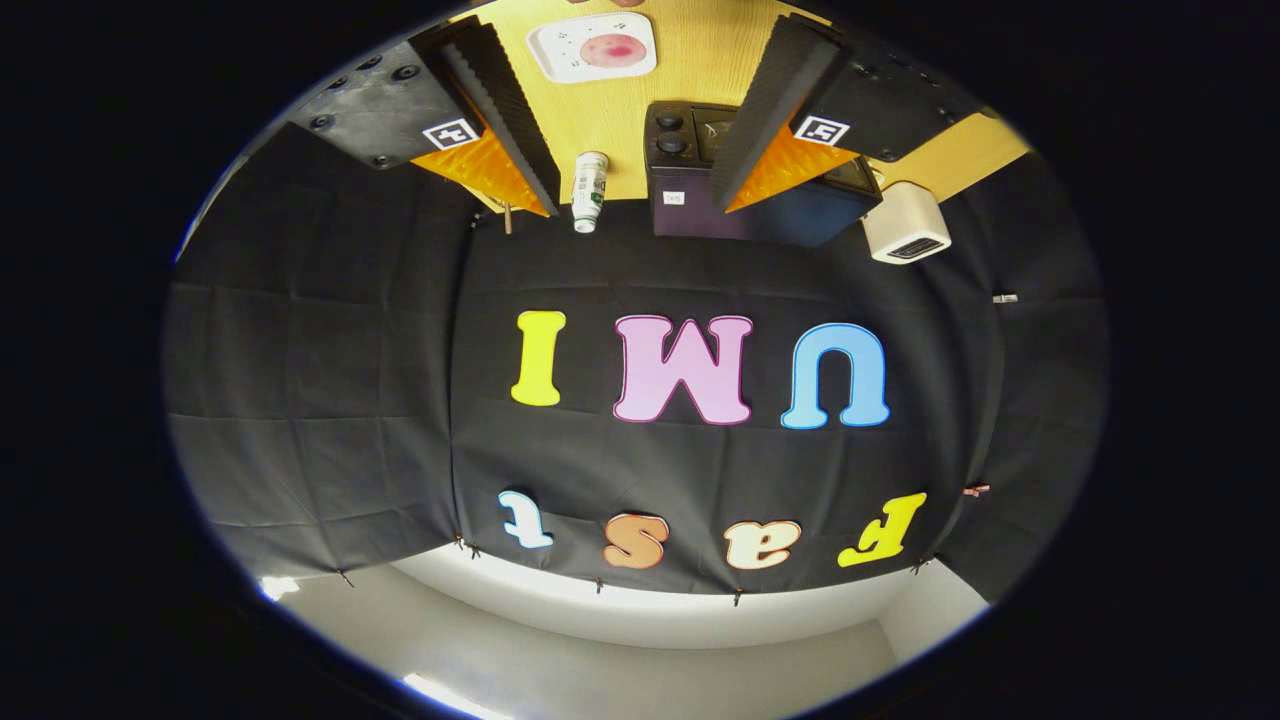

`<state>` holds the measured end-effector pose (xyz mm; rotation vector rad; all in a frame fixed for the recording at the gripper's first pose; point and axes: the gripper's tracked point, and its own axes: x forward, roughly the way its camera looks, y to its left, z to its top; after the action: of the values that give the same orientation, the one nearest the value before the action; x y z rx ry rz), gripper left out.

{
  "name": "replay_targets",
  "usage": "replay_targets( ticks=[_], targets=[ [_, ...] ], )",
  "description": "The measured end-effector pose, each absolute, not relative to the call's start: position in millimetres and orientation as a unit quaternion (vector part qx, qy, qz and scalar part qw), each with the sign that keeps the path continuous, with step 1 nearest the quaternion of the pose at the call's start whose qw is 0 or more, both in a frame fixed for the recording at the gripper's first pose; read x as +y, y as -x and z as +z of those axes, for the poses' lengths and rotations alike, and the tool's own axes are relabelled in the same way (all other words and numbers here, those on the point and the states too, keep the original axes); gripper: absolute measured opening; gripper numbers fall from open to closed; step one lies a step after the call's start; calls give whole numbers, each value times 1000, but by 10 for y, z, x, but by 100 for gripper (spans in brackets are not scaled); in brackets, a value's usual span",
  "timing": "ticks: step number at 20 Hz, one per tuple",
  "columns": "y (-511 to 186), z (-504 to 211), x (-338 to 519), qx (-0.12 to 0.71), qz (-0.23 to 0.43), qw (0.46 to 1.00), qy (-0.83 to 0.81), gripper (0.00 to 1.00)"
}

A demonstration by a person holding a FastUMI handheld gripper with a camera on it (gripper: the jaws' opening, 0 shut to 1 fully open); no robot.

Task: Open the toaster oven, put the food inside, and close the toaster oven door.

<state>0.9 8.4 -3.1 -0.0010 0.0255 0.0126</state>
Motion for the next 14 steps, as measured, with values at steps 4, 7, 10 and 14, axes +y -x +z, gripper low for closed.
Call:
replay_targets(
  ticks=[4, 7, 10, 14],
  targets=[
    [-17, -56, 99, 16, 6, 1000, -7, 98],
    [-21, -81, 97, 17, 6, 1000, -4, 98],
    [-24, -118, 92, 21, 8, 1000, -5, 98],
    [-46, -149, 92, 26, 8, 1000, -11, 98]
  ],
)
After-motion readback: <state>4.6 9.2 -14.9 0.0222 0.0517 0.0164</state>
